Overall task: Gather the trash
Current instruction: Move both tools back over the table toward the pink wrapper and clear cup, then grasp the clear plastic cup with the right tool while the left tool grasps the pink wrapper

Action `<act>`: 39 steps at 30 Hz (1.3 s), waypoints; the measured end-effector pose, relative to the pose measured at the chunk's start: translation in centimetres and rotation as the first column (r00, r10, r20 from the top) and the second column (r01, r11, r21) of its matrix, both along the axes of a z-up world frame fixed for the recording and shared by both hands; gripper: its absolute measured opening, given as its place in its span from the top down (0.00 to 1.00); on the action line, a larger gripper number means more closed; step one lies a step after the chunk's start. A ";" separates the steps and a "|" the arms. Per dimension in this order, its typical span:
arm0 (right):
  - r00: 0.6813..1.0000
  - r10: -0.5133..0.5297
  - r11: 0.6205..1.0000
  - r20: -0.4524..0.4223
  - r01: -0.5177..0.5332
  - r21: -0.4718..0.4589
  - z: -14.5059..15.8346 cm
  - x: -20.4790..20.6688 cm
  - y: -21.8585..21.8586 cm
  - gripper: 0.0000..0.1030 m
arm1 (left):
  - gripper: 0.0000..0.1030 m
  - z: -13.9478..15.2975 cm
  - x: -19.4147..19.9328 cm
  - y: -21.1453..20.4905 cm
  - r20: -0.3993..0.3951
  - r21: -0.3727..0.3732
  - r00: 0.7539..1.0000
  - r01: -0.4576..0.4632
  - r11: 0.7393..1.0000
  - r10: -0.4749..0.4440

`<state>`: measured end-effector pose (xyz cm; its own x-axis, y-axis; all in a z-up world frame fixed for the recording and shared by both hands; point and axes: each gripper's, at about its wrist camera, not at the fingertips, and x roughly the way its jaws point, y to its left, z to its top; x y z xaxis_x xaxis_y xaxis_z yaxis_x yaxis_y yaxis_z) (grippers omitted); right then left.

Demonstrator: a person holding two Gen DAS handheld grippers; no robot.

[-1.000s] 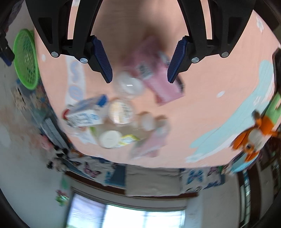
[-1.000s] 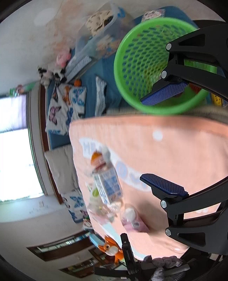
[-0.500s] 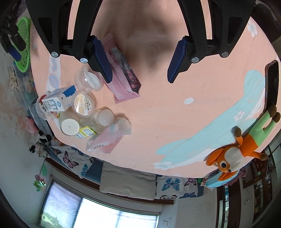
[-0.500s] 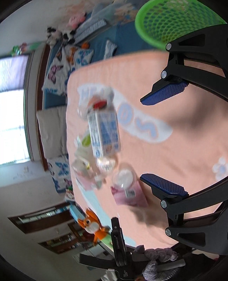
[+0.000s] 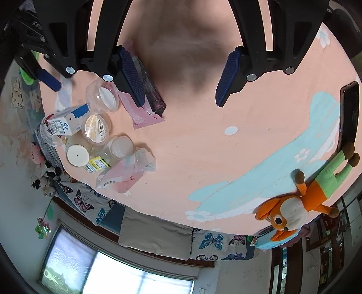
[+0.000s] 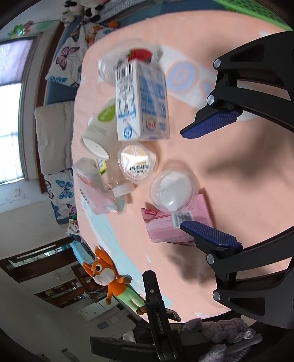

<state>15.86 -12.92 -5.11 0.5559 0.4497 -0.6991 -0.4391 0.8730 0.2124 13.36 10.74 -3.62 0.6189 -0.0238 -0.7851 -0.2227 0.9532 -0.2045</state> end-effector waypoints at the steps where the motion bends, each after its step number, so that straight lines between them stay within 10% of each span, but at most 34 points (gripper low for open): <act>1: 1.000 0.001 1.000 -0.006 -0.001 0.001 -0.2 0.3 0.4 0.28 | 0.39 0.0 0.0 0.1 -0.001 0.000 1.000 -0.004 1.000 0.004; 21: 0.998 0.009 1.000 -0.065 -0.010 -0.014 -3.3 3.7 3.3 0.45 | 0.39 -1.4 1.4 -0.5 -0.046 -0.047 0.999 0.004 0.999 -0.006; 39: 0.998 -0.062 0.998 0.001 0.062 -0.010 -0.1 -1.0 -3.1 0.45 | 0.33 -3.7 4.5 -3.9 -0.108 -0.102 0.994 0.009 0.995 -0.020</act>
<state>14.82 -16.05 -5.19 0.5834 0.4075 -0.7026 -0.3842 0.9006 0.2033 17.82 6.86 -7.35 0.5290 -0.1149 -0.8408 -0.2349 0.9322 -0.2752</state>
